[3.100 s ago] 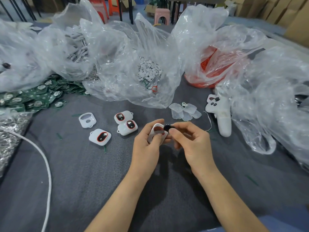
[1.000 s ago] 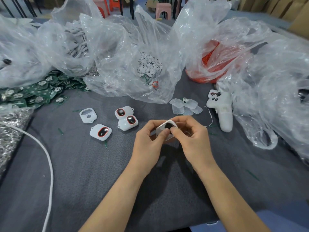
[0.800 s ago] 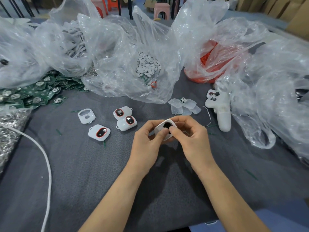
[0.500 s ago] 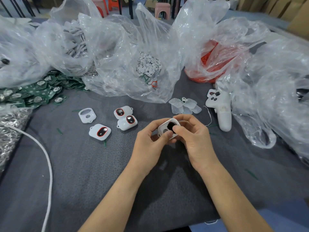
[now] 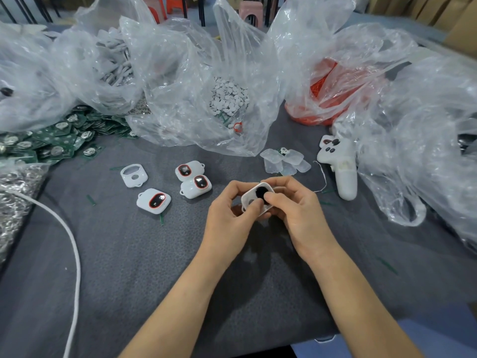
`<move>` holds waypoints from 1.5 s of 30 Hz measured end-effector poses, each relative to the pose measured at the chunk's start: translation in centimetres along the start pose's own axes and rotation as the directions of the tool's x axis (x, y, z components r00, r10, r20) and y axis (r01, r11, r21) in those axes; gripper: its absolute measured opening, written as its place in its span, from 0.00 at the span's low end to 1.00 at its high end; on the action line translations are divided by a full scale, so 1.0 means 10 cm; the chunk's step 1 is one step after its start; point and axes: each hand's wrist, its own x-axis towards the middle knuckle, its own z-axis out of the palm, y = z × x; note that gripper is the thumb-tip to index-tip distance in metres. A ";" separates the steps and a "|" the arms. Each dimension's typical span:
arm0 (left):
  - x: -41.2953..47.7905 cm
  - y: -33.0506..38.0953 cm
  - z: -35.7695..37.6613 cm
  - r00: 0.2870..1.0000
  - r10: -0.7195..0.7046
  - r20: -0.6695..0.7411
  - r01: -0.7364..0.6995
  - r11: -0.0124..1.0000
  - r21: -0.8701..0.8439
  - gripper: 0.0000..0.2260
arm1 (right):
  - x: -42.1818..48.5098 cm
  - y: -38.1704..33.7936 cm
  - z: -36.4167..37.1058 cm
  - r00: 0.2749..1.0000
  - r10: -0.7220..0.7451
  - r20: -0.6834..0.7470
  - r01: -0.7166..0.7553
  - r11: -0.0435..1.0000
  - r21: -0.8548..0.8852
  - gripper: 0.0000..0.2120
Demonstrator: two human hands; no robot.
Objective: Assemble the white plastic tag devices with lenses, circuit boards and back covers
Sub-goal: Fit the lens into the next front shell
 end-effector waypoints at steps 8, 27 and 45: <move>-0.01 0.02 0.01 1.000 -0.014 0.015 0.016 0.994 -0.109 0.07 | 0.02 -0.02 -0.04 0.995 0.039 0.088 -0.048 0.994 0.101 0.10; 0.02 0.00 -0.01 0.999 -0.039 -0.026 0.038 0.998 -0.042 0.06 | 0.01 0.04 0.00 0.998 -0.061 0.032 0.061 0.998 0.005 0.09; 0.01 -0.02 0.00 0.999 -0.002 -0.042 0.001 1.000 -0.023 0.06 | 0.01 0.05 0.01 0.996 -0.074 0.041 0.072 0.997 0.040 0.07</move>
